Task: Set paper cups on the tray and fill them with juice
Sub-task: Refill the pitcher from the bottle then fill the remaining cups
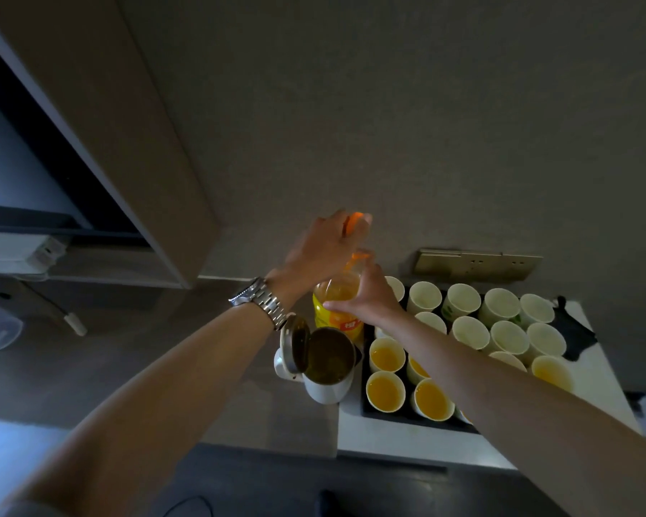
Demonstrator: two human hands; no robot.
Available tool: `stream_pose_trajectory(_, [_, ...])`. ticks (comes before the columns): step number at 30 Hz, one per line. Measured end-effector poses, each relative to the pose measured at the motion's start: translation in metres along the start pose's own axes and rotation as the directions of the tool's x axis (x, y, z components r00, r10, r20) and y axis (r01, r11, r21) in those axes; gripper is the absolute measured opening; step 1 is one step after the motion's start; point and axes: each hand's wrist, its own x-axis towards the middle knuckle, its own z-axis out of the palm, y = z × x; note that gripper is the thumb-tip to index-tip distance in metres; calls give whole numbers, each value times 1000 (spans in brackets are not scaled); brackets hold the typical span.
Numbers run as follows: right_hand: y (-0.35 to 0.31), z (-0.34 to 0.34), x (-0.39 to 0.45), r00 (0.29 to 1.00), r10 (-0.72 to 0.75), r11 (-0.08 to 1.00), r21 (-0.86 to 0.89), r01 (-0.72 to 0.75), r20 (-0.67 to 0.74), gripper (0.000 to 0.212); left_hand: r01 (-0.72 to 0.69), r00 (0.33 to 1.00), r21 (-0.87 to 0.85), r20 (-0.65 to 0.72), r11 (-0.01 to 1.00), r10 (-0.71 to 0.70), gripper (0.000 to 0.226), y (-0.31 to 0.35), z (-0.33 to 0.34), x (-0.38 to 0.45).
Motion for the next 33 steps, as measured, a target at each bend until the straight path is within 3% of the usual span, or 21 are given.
stream_pose_trajectory(5, [-3, -3, -4, 1000, 21, 1000, -2, -21, 14, 125, -23, 997, 207, -70, 978, 38, 37, -15, -17, 18])
stream_pose_trajectory(8, [-5, -4, -3, 999, 27, 999, -42, -26, 22, 121, -61, 997, 398, 74, 915, 35, 38, -31, -19, 32])
stream_pose_trajectory(12, [-5, -1, -4, 1000, 25, 998, -55, -25, 6, 118, -163, 967, 409, 247, 898, 63, 38, -35, -16, 35])
stream_pose_trajectory(16, [-5, -2, -5, 999, 37, 997, -69, -36, 12, 119, -203, 954, 399, 285, 894, 89, 33, -25, -18, 33])
stream_pose_trajectory(23, [-7, -4, -9, 999, 49, 995, -85, -47, 24, 120, -164, 971, 418, 229, 894, 71, 38, -19, -21, 26])
stream_pose_trajectory(26, [-7, -4, -10, 998, 51, 995, -86, -49, 26, 120, -106, 986, 467, 161, 878, 34, 29, -10, -21, 22])
stream_pose_trajectory(30, [-6, -5, -11, 999, 41, 996, -76, -39, 23, 119, -6, 995, 592, 81, 806, -51, 52, 0, -13, 15])
stream_pose_trajectory(33, [-7, -6, -12, 999, 30, 997, -73, -29, 18, 118, 17, 999, 637, 22, 771, -40, 59, 6, -6, 11])
